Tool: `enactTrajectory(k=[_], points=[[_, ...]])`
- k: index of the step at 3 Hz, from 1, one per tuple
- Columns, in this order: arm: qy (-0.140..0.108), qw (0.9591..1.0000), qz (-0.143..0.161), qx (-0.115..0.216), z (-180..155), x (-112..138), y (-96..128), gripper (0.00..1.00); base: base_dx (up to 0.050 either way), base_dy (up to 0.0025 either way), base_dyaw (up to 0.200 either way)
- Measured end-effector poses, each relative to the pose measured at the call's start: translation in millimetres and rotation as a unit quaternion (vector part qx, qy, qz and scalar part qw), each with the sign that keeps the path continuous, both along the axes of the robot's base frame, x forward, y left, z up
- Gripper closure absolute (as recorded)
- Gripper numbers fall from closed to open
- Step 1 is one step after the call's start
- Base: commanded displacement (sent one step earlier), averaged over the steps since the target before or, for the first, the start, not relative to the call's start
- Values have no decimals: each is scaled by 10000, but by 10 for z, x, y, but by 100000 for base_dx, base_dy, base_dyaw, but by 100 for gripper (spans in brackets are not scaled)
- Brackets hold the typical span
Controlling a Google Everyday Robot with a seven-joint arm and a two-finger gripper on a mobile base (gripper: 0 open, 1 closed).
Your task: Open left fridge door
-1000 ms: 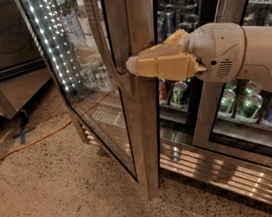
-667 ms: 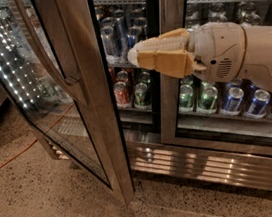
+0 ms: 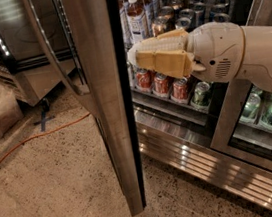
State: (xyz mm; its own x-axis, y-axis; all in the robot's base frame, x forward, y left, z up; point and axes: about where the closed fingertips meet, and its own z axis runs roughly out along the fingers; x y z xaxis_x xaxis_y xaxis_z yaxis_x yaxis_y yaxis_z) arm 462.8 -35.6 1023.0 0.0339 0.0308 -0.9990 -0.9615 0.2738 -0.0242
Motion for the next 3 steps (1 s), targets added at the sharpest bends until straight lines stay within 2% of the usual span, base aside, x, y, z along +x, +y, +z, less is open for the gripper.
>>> enactTrajectory(k=[2, 3], points=[[0, 10000, 0, 0, 0, 0, 0, 100, -3229, -266, 15357], [0, 10000, 0, 0, 0, 0, 0, 100, -2, -2, -18604]])
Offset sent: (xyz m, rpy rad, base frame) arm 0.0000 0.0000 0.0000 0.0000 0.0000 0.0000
